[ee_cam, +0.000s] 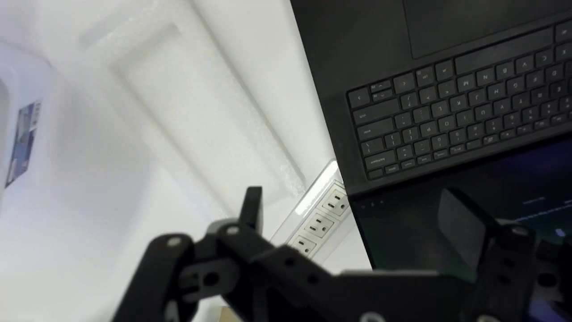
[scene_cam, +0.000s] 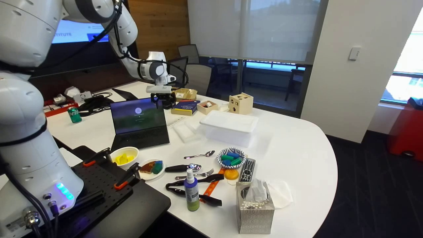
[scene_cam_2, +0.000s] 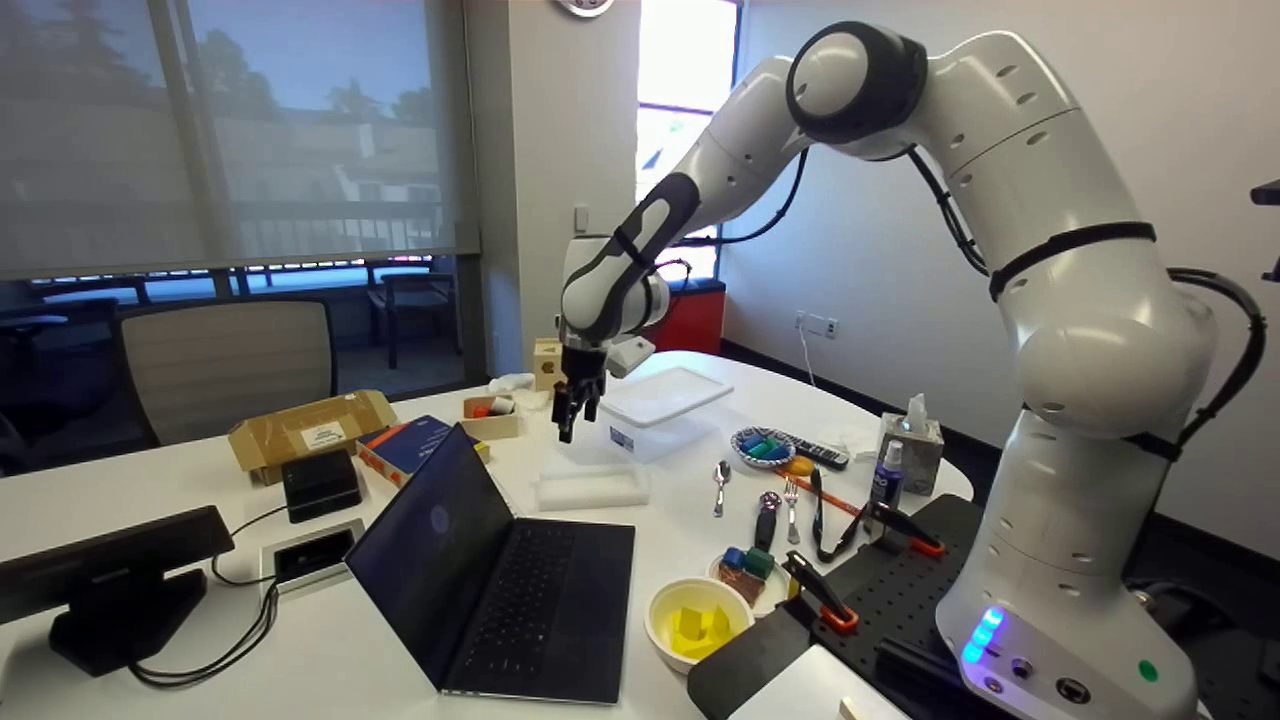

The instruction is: Press a button in the top right corner of the laptop keyboard

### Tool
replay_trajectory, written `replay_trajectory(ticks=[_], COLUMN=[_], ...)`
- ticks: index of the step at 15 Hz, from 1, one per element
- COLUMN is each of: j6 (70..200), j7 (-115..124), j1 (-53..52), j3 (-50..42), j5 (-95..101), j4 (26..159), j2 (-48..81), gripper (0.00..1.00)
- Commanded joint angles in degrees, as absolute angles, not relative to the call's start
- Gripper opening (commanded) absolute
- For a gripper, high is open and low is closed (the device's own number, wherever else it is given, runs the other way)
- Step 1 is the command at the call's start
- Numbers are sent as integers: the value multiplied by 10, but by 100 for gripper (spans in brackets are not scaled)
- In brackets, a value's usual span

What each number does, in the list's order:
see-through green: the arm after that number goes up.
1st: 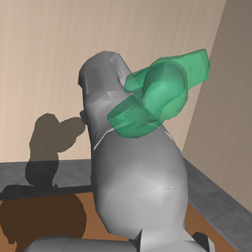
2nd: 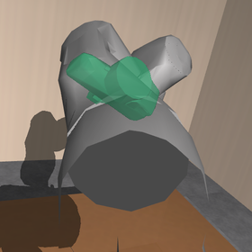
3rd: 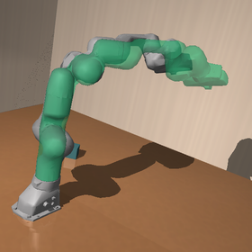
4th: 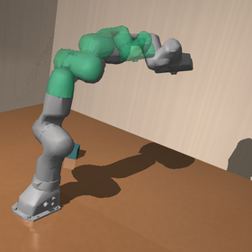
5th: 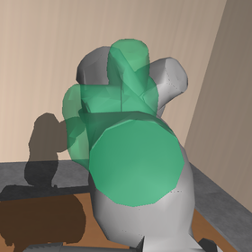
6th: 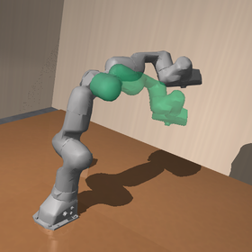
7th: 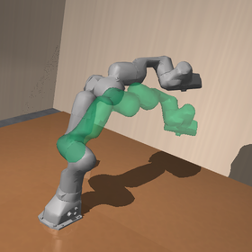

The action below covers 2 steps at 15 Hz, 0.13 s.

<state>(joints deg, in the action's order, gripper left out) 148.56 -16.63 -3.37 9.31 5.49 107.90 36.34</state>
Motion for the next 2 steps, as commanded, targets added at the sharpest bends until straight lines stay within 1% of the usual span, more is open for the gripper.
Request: replay_trajectory(ticks=[1,2], j6=[1514,1514], j7=[-222,-235], j1=[11,20], j3=[119,124], j5=[36,30], j4=[1185,1197], j2=[271,260], gripper=[100,100])
